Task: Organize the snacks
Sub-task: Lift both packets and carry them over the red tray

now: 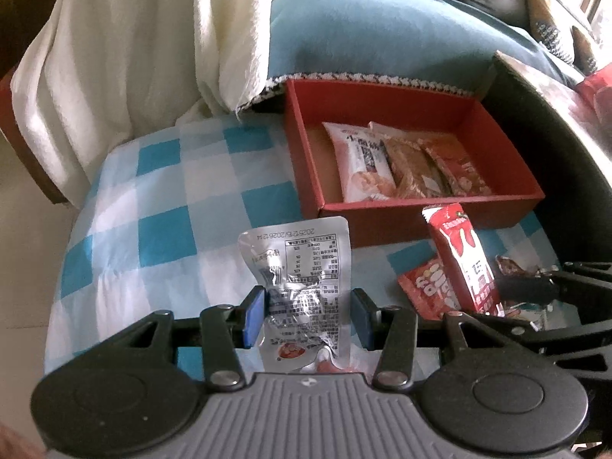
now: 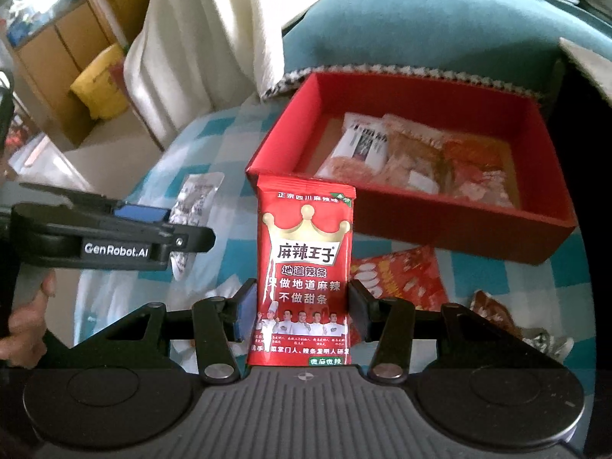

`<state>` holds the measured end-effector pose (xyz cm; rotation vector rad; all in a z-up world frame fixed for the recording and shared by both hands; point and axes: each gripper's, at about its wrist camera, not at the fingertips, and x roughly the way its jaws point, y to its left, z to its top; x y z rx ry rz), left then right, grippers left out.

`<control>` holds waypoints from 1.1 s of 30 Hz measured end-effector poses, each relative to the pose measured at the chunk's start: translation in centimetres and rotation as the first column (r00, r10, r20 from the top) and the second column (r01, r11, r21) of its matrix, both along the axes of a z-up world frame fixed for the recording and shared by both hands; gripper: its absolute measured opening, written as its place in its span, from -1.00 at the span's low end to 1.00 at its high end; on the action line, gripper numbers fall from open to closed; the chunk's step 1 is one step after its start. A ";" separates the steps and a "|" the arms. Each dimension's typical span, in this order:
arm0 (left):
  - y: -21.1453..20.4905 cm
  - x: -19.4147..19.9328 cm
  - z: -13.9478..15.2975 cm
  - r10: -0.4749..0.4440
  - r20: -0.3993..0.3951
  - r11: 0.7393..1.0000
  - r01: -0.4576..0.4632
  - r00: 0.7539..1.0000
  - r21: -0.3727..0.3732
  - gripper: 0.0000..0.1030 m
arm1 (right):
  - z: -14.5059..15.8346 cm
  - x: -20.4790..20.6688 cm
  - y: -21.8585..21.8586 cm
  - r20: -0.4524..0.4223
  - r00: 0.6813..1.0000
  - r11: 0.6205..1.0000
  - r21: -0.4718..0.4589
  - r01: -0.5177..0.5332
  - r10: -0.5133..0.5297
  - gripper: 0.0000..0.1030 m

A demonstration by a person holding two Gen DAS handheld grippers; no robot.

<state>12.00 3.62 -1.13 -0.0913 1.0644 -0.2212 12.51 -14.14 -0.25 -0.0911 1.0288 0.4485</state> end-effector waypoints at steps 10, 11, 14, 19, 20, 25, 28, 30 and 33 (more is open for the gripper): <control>-1.0 0.5 1.3 -0.004 0.055 1.000 0.005 0.998 -0.003 -0.20 | 1.4 0.2 -0.7 0.056 0.998 0.999 0.025 0.034 -0.035 0.12; -1.0 0.6 1.5 -0.004 0.061 1.000 0.004 0.998 -0.004 -0.20 | 1.5 0.3 -0.8 0.061 0.997 0.999 0.027 0.037 -0.039 0.12; -1.2 0.9 1.9 -0.001 0.072 1.000 0.002 0.997 -0.003 -0.20 | 1.9 0.4 -1.1 0.077 0.996 0.998 0.034 0.050 -0.052 0.12; -1.8 1.6 2.6 0.002 0.100 1.000 -0.002 0.995 0.000 -0.20 | 2.5 0.7 -1.8 0.102 0.992 0.996 0.049 0.073 -0.078 0.12; -1.9 1.7 2.8 0.000 0.109 1.000 0.000 0.994 0.000 -0.20 | 2.7 0.8 -2.0 0.109 0.990 0.995 0.053 0.079 -0.085 0.12; -2.8 2.4 3.9 -0.007 0.156 1.000 0.008 0.988 -0.004 -0.20 | 3.9 1.4 -3.1 0.145 0.982 0.991 0.078 0.113 -0.123 0.12; -3.4 3.0 4.4 -0.007 0.178 1.000 0.006 0.984 0.001 -0.20 | 4.3 1.9 -3.6 0.161 0.976 0.988 0.084 0.132 -0.144 0.12; -3.6 3.5 4.7 -0.006 0.189 1.000 0.005 0.982 0.003 -0.20 | 4.6 2.3 -3.9 0.170 0.973 0.986 0.088 0.142 -0.156 0.12; -4.0 4.3 4.8 -0.006 0.197 1.000 0.006 0.980 -0.001 -0.20 | 5.0 2.9 -4.1 0.190 0.967 0.984 0.090 0.156 -0.170 0.12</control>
